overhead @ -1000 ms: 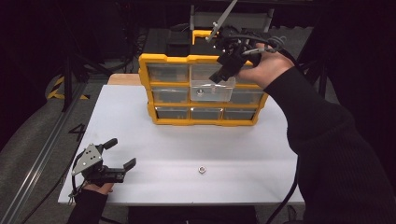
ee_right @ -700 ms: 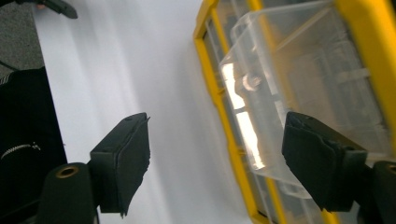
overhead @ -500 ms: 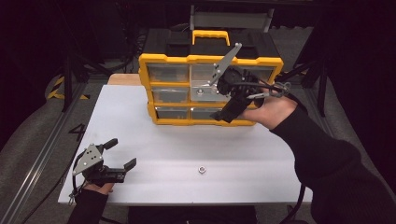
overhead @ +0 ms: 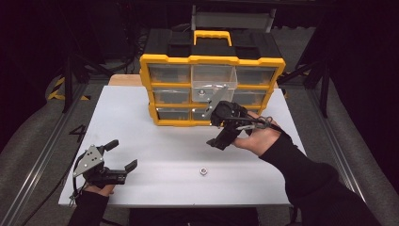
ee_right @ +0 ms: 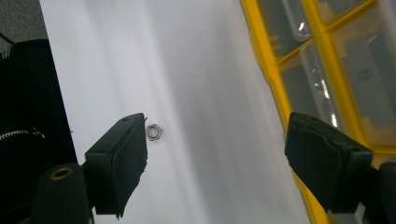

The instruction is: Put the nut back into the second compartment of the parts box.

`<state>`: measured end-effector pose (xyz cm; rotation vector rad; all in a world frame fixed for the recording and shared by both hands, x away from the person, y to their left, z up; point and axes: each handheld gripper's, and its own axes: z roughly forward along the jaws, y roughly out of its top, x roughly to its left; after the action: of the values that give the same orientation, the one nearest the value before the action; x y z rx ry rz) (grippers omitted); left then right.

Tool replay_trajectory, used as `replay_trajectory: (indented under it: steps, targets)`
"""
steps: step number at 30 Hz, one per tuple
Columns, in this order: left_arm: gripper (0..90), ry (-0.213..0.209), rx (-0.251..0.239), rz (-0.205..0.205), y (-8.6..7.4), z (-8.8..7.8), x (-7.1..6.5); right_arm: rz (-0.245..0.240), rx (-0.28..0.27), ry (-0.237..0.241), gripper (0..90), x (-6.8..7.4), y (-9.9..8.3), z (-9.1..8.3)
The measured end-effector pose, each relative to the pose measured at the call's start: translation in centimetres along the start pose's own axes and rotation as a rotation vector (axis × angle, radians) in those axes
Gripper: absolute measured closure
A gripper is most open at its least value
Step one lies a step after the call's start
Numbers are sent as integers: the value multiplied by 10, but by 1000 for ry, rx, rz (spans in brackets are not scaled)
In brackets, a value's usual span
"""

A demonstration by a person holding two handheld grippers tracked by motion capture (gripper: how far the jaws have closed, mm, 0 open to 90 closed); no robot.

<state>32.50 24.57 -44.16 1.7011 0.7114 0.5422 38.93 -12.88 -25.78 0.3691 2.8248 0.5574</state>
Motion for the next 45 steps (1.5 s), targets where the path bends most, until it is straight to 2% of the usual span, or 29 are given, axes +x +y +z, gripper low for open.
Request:
replay_trajectory:
  steps: [3, 5, 9, 17, 18, 19, 24, 28, 29, 35, 40, 45]
  targets:
    - [13, -1, 0, 0, 0, 0, 0, -1, 8, 3, 209, 1, -3, 8]
    - [13, -1, 2, 3, 0, 0, 0, 14, 22, 28, 209, 5, -7, 19]
    - [13, -1, 0, 0, 0, 0, 0, 25, 38, 46, 206, 10, -13, 39]
    - [13, -1, 1, 3, 0, 0, 0, 30, 66, 64, 204, 19, -25, 71]
    - [13, -1, 1, 3, 0, 0, 0, 30, 66, 64, 204, 19, -25, 71]
    - [13, 0, -2, 2, 0, 0, 0, 27, 82, 67, 204, 22, -28, 79]
    - [13, -1, 0, 3, 0, 0, 0, 31, 103, 82, 203, 29, -33, 95]
    - [13, -2, 0, 3, 0, 0, 0, 16, 122, 91, 203, 34, -36, 107]
    - [13, -1, 0, 2, 0, 0, 0, 26, 132, 89, 203, 36, -36, 109]
    - [13, -2, 0, 1, 0, 0, 0, 9, 149, 99, 209, 41, -38, 121]
    - [13, -2, -1, 1, 0, 0, 0, -2, 161, 124, 246, 45, -39, 134]
    - [13, -1, -1, -1, 0, 0, 0, -22, 191, 149, 367, 46, -40, 147]
